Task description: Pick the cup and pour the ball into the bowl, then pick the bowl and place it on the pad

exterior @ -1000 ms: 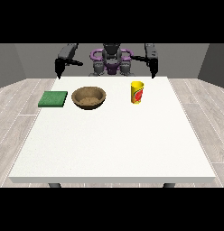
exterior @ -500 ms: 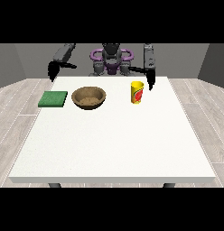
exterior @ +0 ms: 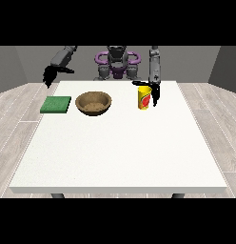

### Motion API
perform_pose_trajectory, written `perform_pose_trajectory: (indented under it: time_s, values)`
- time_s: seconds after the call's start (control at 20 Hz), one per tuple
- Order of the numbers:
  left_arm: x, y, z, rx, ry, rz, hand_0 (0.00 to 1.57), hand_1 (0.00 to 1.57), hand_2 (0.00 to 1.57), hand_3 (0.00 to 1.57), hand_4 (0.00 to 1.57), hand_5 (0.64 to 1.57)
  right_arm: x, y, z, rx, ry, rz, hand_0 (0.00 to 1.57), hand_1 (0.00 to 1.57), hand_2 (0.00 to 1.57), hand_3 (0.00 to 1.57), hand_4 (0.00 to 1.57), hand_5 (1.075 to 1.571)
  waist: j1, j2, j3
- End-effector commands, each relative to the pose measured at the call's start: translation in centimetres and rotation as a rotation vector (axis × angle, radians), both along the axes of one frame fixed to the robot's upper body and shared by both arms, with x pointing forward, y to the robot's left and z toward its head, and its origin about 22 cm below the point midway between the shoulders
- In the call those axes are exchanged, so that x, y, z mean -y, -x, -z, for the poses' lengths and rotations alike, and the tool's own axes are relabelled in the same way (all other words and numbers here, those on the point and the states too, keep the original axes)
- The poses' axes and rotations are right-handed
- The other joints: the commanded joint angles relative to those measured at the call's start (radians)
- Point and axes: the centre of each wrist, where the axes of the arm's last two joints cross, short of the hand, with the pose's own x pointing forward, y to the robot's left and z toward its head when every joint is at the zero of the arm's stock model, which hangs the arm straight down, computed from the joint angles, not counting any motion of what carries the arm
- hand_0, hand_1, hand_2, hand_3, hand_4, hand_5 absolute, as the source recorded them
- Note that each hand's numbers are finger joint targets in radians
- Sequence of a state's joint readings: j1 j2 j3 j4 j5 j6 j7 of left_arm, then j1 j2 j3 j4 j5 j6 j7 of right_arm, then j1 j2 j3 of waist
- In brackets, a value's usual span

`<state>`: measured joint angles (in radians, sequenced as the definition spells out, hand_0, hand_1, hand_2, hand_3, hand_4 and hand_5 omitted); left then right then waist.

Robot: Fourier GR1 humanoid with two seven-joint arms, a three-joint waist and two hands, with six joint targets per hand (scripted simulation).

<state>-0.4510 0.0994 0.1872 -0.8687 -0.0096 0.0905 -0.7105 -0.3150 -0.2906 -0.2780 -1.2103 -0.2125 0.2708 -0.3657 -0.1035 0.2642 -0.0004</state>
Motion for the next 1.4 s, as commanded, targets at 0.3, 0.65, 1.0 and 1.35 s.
perform_pose_trajectory:
  time_s: [0.3,0.65,1.0,1.35]
  values:
    - [-2.5,-1.7,-0.6,0.054,-0.337,-0.242,1.31,1.31,1.57,1.57,0.82,1.514,-0.1,-1.7,-3.2,0.082,0.013,-0.064,0.0,0.0,0.0,0.0,0.0,1.559,-0.079,0.094,-0.0002]
    - [1.6,-1.4,0.9,0.036,-0.381,-0.277,1.35,1.35,1.57,1.57,0.9,1.507,5.4,0.0,-1.8,0.039,0.011,0.019,0.0,0.0,0.0,0.0,0.0,1.555,-0.066,0.022,0.0009]
    - [5.8,-2.5,-1.6,-0.067,-0.61,-0.166,1.39,1.39,1.57,1.57,1.02,1.536,7.3,2.1,3.7,-0.22,-0.025,0.1,0.0,0.0,0.08,0.0,0.0,1.56,0.06,-0.249,0.0031]
    - [10.3,-1.3,-0.6,-0.083,-0.882,-0.137,1.37,1.37,1.57,1.57,1.11,1.566,8.9,5.8,7.6,-0.321,-0.013,0.201,0.0,0.0,0.0,0.0,0.0,1.558,0.147,-0.333,0.0025]
